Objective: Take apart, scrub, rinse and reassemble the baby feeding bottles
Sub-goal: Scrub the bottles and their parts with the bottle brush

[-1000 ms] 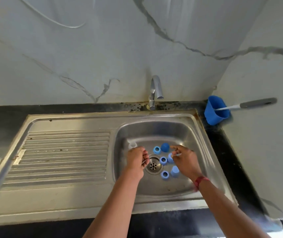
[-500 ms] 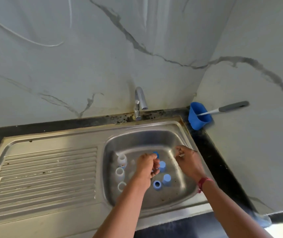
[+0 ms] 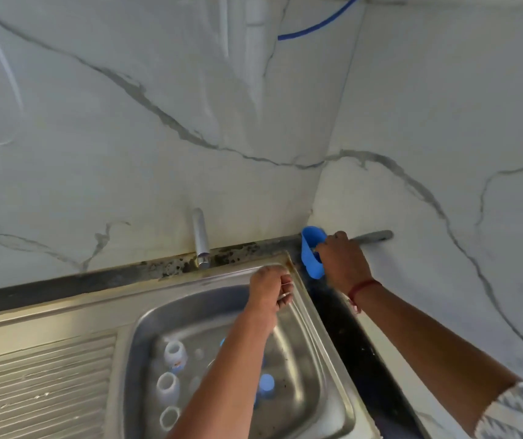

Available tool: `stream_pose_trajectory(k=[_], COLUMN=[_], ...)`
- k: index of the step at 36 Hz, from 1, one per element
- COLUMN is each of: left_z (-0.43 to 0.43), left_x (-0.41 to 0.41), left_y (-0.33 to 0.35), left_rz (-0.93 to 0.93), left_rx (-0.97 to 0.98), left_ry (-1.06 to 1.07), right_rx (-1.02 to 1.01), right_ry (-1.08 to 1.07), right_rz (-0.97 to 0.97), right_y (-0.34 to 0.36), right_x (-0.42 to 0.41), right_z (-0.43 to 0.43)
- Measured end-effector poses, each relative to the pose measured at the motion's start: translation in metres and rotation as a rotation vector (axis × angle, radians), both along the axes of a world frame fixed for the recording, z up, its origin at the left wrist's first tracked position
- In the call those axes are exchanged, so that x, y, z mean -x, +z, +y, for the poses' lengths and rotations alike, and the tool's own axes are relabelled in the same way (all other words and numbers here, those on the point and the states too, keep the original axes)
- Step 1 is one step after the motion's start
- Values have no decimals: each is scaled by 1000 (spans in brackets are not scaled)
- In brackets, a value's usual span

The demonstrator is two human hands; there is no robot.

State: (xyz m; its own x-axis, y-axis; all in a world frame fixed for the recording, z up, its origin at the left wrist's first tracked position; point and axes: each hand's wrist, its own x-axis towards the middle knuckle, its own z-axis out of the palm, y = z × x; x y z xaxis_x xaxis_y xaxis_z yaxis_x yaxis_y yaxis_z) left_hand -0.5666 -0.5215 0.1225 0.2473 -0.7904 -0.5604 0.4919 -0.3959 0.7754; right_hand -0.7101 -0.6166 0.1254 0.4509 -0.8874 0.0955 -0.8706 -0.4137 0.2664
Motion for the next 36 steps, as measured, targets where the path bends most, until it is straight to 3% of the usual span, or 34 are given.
stream_pose_trajectory(k=[4,8,24,36], left_z=[-10,-11,28,87], left_x=[0,-5,-31,-58], left_y=[4,1,-34,-54], left_rz=[0,-13,0,96], left_rx=[21,24,-70,-120], left_ry=[24,42,177,332], right_rx=[70,62,78,174], right_ry=[33,-2,-64,-75], right_rz=[297,403,369,405], right_y=[7,4,4,43], right_x=[6,8,10,1], right_z=[-18,-28,-37,-18])
